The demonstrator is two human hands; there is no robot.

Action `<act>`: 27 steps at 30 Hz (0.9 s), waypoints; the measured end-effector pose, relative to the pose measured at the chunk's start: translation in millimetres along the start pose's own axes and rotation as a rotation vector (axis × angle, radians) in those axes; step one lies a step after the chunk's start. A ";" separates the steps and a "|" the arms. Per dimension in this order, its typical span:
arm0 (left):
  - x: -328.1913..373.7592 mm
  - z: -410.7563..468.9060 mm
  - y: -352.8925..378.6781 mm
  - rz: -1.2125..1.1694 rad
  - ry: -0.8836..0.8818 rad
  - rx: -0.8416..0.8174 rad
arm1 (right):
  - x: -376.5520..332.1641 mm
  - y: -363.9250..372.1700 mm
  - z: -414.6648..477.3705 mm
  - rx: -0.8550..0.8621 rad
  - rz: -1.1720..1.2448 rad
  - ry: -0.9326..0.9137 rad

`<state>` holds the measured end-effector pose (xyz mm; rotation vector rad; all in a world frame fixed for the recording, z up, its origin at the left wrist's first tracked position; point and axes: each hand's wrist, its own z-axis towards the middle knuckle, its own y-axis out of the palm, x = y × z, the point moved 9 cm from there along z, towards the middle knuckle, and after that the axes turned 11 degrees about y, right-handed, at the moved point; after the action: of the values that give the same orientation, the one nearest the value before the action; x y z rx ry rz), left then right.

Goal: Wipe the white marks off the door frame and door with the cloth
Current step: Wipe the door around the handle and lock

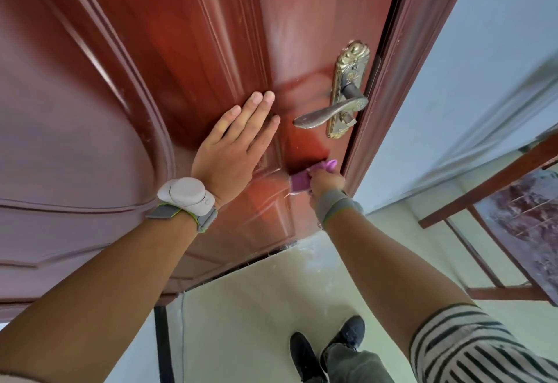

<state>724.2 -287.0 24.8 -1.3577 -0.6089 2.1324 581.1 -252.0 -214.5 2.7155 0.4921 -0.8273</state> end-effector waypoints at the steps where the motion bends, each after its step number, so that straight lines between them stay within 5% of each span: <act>1: -2.2 -2.4 -0.4 0.001 0.030 -0.019 | 0.6 7.4 -10.2 -0.030 -0.028 -0.001; 5: -11.7 -7.9 -1.9 0.002 0.169 -0.093 | 12.2 28.2 -45.3 -0.236 -0.270 -0.069; 11: -34.4 -15.1 -24.2 0.036 0.168 -0.057 | -15.2 6.2 -54.7 0.066 -0.350 -0.231; 18: -76.4 -17.0 -59.7 0.102 0.068 0.116 | -9.9 31.8 -82.9 0.002 -0.485 -0.224; 22: -80.2 -18.8 -63.0 0.128 0.070 0.135 | -12.0 43.5 -89.2 -0.142 -0.436 -0.221; 27: -82.9 -18.9 -60.7 0.134 0.074 0.128 | -57.3 15.1 -109.0 -0.002 -0.134 -0.329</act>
<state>782.5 -293.4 111.3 -1.4349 -0.3548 2.1735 595.5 -242.7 -91.7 2.4936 0.6011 -1.2779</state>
